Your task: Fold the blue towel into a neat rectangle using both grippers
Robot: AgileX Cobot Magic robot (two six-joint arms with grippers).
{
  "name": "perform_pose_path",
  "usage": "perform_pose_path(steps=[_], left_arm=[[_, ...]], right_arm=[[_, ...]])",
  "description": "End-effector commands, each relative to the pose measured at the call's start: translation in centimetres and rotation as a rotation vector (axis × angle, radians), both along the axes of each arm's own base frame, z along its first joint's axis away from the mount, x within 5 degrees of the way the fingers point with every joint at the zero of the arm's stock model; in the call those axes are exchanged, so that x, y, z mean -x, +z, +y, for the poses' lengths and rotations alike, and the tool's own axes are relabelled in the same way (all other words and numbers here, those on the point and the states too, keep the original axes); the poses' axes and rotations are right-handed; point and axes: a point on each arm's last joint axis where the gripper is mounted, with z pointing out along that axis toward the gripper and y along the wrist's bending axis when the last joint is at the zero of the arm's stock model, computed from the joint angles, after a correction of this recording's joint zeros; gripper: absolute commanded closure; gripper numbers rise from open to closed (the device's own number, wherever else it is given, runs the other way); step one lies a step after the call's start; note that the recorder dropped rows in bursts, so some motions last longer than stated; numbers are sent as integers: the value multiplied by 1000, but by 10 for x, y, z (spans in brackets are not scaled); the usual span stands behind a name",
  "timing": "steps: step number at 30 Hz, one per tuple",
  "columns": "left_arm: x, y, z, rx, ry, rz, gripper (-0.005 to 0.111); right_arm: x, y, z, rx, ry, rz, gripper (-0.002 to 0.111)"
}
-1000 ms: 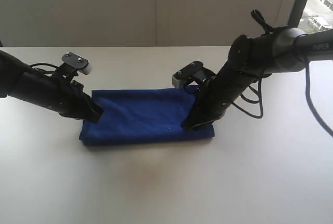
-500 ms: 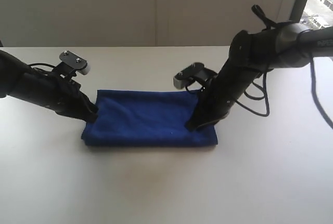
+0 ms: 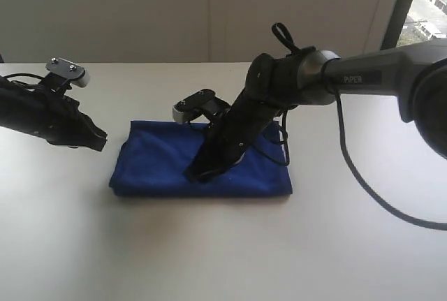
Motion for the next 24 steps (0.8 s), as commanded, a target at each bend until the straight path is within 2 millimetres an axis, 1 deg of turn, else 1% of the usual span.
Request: perform_pose_path(steps=[1, 3, 6, 10, 13, 15, 17, 18, 20, 21, 23, 24], left_arm=[[1, 7, 2, 35, 0, 8, 107], [2, 7, 1, 43, -7, 15, 107], [3, 7, 0, 50, -17, 23, 107], [4, 7, 0, 53, -22, 26, 107], [4, 7, -1, 60, -30, 33, 107], [5, 7, -1, 65, -37, 38, 107], [6, 7, -2, 74, -48, 46, 107], [7, 7, -3, 76, -51, 49, 107], [7, 12, -3, 76, -50, 34, 107], [8, 16, -2, 75, -49, 23, 107], [10, 31, -1, 74, -41, -21, 107], [11, 41, -1, 70, -34, -55, 107]], right_arm=[[3, 0, -6, 78, 36, 29, 108], [5, -1, -6, 84, 49, 52, 108], [7, 0, -4, 70, 22, 90, 108], [13, 0, 6, 57, 34, 102, 108], [16, 0, 17, 54, 40, 82, 108], [15, 1, 22, 45, 13, 57, 108], [12, 1, 22, 44, 0, 21, 108], [9, 5, 18, 44, -16, 6, 108], [2, 24, 9, 16, -70, -55, 108], [-1, 37, 4, 2, -90, -96, 108], [-5, 67, -8, -26, -128, -187, 108], [-7, 85, -17, -34, -146, -239, 108]])
